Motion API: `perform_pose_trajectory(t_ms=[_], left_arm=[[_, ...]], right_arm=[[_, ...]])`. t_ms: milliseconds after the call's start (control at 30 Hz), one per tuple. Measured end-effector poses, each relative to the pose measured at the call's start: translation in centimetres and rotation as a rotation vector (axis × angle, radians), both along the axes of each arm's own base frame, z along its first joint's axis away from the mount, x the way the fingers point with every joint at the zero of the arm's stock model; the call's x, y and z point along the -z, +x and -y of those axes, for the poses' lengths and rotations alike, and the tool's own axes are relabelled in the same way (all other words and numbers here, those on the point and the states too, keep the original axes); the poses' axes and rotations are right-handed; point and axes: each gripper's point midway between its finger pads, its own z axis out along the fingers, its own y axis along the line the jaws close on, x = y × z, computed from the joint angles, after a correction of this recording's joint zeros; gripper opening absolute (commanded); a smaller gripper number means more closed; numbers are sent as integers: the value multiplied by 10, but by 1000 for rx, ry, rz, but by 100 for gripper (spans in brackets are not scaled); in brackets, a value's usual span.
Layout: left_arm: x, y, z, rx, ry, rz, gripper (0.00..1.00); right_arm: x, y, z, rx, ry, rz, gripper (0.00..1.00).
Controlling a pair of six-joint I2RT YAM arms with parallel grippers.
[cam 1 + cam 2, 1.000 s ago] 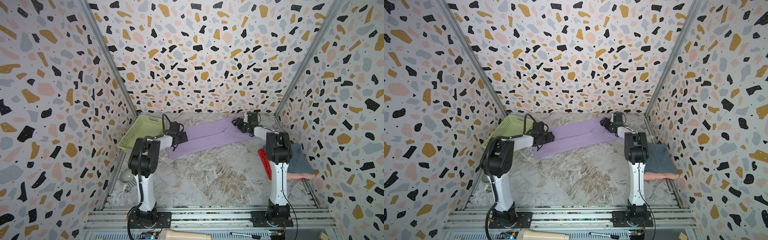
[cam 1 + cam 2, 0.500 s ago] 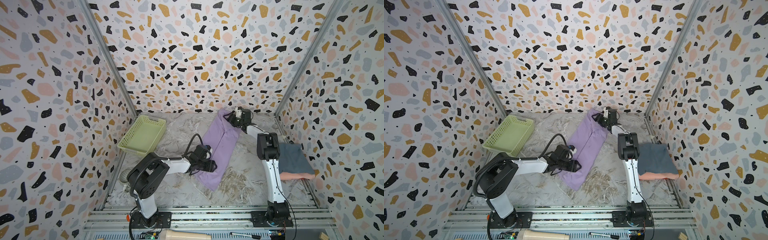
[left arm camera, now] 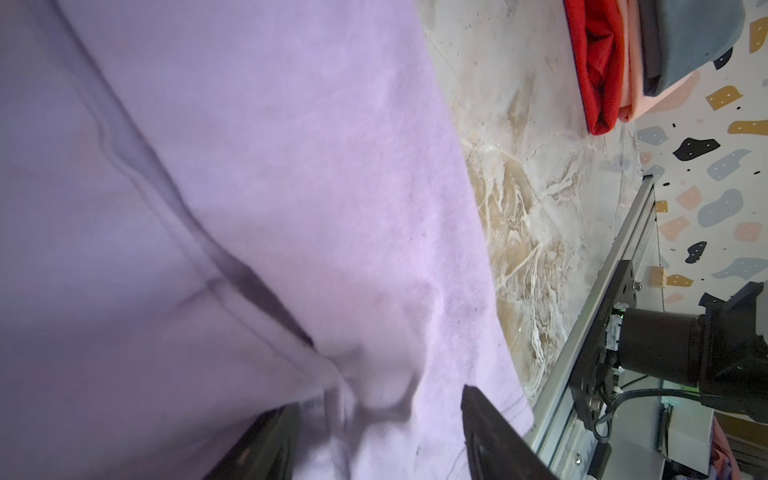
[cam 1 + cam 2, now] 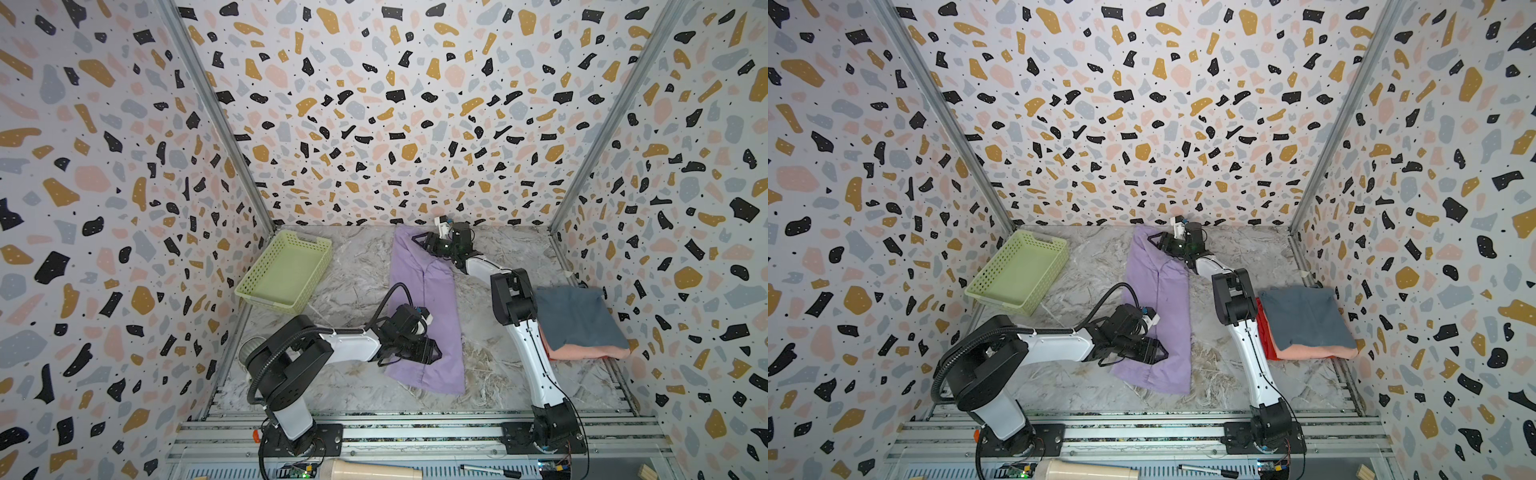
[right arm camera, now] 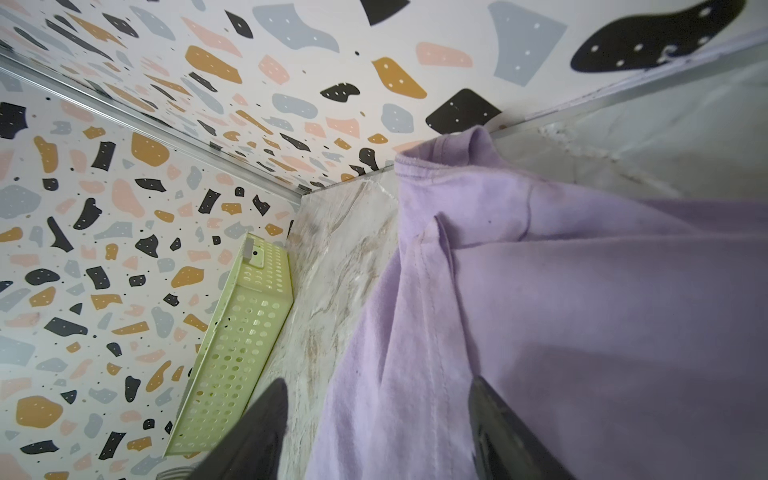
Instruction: Fold and stack the t-shirts
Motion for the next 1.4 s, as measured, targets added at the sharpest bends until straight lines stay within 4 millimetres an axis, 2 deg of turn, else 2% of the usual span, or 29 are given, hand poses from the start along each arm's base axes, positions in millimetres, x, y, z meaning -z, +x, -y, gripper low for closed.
perform_pose_trajectory(t_ms=[100, 200, 300, 400, 533, 633, 700, 900, 1000, 1033, 1167, 1400], left_arm=[[-3, -4, -6, -11, 9, -14, 65], [-19, -4, -13, -33, 4, 9, 67], [-43, 5, -23, -75, -22, 61, 68], [-58, 24, -45, -161, -28, 111, 69], [-44, 41, -81, -260, 40, 105, 69], [-34, 39, -86, -251, 77, 94, 69], [-31, 38, -86, -239, 90, 92, 68], [-15, 36, -84, -218, 102, 68, 68], [0, 27, -90, -219, 112, 41, 68], [6, 22, -93, -221, 119, 30, 68], [5, 15, -98, -233, 81, 46, 68], [5, 8, -107, -263, 81, 42, 68]], right_arm=[[-10, 2, 7, -22, 22, 46, 69], [-22, 1, 17, -46, 30, 105, 69], [-29, -10, 29, -46, -3, 112, 69], [-43, -25, 45, 10, -72, 82, 70], [-76, -51, 55, 68, -142, 90, 70], [-84, -70, 57, 82, -162, 94, 70], [-73, -78, 54, 82, -174, 72, 69], [-8, -90, 38, 65, -228, -38, 69], [22, -93, 33, 61, -254, -88, 68], [26, -91, 30, 59, -253, -84, 68], [22, -74, 21, 67, -249, -60, 68], [24, -48, 17, 107, -253, -29, 67]])
